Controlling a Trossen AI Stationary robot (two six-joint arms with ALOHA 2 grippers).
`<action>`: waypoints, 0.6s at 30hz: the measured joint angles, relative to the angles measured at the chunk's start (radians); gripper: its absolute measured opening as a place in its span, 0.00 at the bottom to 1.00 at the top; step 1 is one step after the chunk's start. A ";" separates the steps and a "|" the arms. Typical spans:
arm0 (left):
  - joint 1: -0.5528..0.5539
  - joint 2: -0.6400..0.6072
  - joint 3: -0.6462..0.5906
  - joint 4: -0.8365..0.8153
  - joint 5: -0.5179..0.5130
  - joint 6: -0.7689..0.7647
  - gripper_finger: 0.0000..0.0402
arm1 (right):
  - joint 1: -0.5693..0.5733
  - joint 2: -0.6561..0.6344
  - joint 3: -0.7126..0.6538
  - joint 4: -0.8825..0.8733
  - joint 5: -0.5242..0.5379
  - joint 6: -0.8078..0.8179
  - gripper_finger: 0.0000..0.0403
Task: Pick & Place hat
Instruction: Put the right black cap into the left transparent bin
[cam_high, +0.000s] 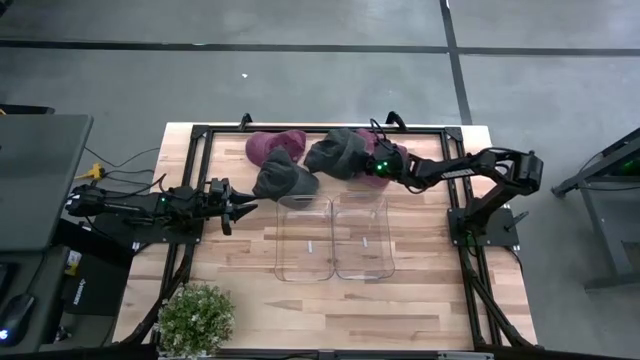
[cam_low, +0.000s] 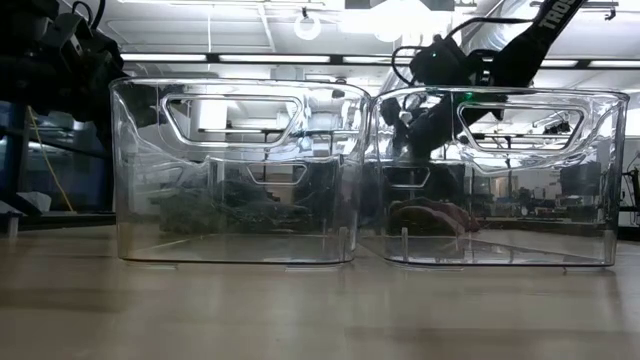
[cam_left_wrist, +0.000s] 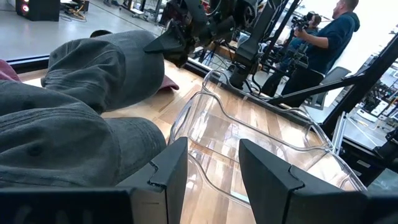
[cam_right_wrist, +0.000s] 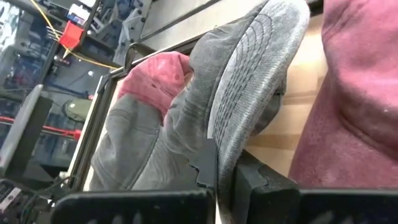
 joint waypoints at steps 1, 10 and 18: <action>0.000 0.000 0.000 0.000 0.000 0.000 0.34 | 0.003 -0.011 0.000 -0.004 0.004 -0.009 0.01; 0.000 0.000 0.000 0.000 0.000 0.000 0.34 | 0.037 -0.131 -0.001 -0.108 0.069 -0.089 0.01; 0.000 0.000 0.000 0.000 0.000 0.000 0.34 | 0.047 -0.229 -0.002 -0.115 0.040 -0.108 0.01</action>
